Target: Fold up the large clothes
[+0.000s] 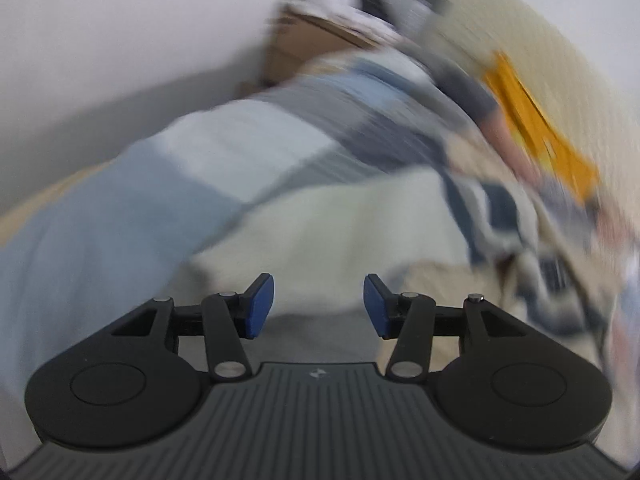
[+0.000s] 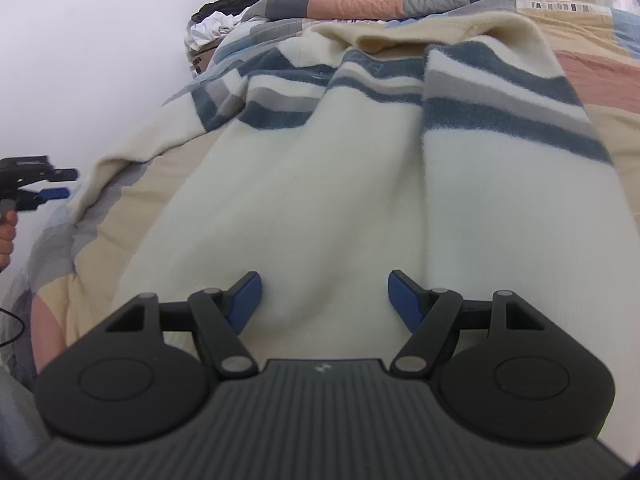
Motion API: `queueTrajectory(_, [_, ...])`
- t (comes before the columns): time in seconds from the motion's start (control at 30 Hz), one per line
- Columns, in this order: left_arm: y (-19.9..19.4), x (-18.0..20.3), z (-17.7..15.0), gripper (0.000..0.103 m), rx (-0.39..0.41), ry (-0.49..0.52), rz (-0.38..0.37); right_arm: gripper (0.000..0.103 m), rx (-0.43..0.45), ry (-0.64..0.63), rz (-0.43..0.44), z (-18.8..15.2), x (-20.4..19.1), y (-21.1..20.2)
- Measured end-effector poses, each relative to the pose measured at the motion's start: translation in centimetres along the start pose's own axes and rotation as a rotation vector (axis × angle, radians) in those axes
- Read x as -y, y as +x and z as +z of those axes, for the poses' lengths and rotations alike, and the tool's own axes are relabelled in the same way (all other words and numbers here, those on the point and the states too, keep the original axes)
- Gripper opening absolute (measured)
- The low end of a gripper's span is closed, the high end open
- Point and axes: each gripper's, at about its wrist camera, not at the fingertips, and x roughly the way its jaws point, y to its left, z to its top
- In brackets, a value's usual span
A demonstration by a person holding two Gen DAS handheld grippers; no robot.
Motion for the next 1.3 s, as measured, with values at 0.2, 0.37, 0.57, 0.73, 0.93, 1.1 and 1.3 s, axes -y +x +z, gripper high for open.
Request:
queueTrajectory(0.2, [1.2,-5.0,-1.3,0.06,-0.038,-0.207,0.072,0.072,-0.003,0.001,-0.005,-0.3,-0.1,0.0])
queueTrajectory(0.37, [3.0,-3.7,-1.2,0.06,0.029,-0.219,0.068,0.072,-0.007,-0.002,-0.02,-0.5,-0.4,-0.1])
queueTrajectory(0.57, [4.7,-2.3,-0.1,0.046,0.068,-0.21,0.085,0.072,-0.017,-0.02,-0.039,-0.5,-0.9,0.4])
queueTrajectory(0.73, [5.3,-3.0,1.8,0.005,0.066,-0.203,0.13,0.072,-0.007,-0.017,-0.052,-0.9,-1.1,0.0])
queueTrajectory(0.93, [3.4,-4.3,7.0,0.003,0.196,-0.1,0.267,0.072,-0.006,-0.022,-0.077,-1.1,-1.4,-0.3])
queueTrajectory(1.1, [4.7,-5.7,8.1,0.0,0.176,-0.053,0.432,0.072,0.002,-0.001,-0.099,-1.5,-1.6,-0.8])
queueTrajectory(1.3, [3.9,-8.7,6.8,0.0,0.126,-0.145,0.339,0.072,0.011,0.009,-0.122,-2.1,-2.1,-0.9])
